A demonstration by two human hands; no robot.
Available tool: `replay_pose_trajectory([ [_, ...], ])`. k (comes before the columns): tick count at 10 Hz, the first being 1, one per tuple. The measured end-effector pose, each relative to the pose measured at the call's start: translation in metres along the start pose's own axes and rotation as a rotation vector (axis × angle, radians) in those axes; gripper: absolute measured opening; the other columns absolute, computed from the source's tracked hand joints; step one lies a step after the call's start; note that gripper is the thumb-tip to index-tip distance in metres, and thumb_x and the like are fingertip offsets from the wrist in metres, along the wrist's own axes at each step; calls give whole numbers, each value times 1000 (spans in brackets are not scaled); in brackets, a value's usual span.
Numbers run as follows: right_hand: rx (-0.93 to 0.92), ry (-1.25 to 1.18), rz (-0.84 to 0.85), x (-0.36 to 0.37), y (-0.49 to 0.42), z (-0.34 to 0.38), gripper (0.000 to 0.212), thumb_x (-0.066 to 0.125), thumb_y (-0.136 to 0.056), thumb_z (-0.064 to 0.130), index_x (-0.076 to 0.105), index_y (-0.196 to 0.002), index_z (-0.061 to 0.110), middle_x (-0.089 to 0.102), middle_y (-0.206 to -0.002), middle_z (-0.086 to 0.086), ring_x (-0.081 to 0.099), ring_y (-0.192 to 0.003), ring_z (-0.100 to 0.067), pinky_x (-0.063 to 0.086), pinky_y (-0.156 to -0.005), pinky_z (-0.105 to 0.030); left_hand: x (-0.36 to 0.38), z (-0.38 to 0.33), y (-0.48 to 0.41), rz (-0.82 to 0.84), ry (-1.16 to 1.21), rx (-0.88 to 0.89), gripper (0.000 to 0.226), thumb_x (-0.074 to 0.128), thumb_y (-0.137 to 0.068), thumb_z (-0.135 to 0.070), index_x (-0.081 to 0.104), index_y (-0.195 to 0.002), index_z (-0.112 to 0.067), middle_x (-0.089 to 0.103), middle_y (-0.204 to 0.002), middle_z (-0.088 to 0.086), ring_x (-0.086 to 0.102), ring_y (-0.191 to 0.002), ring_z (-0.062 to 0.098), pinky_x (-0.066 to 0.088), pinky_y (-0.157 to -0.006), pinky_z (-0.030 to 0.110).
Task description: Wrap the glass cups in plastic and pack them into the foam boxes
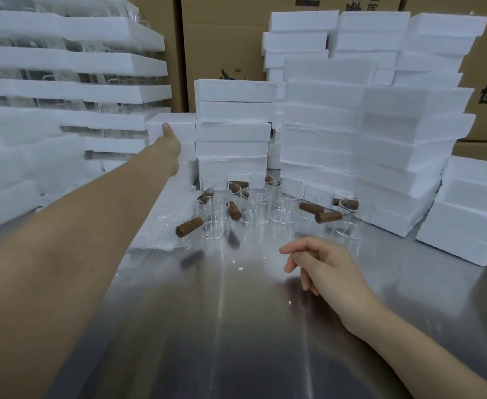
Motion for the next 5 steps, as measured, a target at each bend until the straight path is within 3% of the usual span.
replay_pose_trajectory([
  [1, 10, -1, -11, -1, -3, -2, 32, 46, -88, -3, 71, -84, 17, 67, -69, -1, 47, -44, -10, 36, -44, -13, 5, 10, -12, -52, 203, -17, 62, 16, -103, -48, 15, -153, -12, 14, -160, 9, 20, -144, 28, 18, -118, 37],
  [2, 16, -21, -25, -1, -6, -1, 31, 45, -88, -3, 70, -85, 14, 66, -68, -1, 48, -44, -10, 36, -42, -15, -2, 13, 16, -166, 269, 138, 57, 32, -102, -33, 17, -151, -8, 9, -159, 12, 15, -145, 27, 16, -118, 37],
  [3, 17, -63, -70, -4, -10, 2, 30, 44, -88, -6, 68, -84, 11, 64, -66, -3, 48, -42, -10, 35, -40, -17, 6, 14, 92, -219, 170, 608, 41, 38, -97, -9, 37, -138, -5, 25, -147, 8, 24, -133, 19, 19, -97, 7],
  [4, 38, -86, -165, -11, -17, 5, 29, 42, -90, -4, 67, -84, 11, 61, -67, -5, 49, -44, -10, 36, -40, -16, 35, 36, 175, -32, 44, 902, 18, 40, -96, -14, 54, -107, -14, 48, -114, -1, 43, -98, 5, 35, -78, 15],
  [5, 37, -49, -211, -14, -18, 3, 28, 41, -90, -2, 66, -85, 11, 61, -69, -6, 50, -47, -11, 37, -41, -17, 59, 68, 217, 187, -140, 877, 29, 40, -97, -23, 57, -75, -16, 60, -73, -4, 50, -64, 7, 36, -56, 26],
])
Point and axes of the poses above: each hand's wrist, its own y-axis away from the middle knuckle, its own x-axis out of the palm, z = x × y, the point moved 6 cm from there along -y, towards the middle knuckle
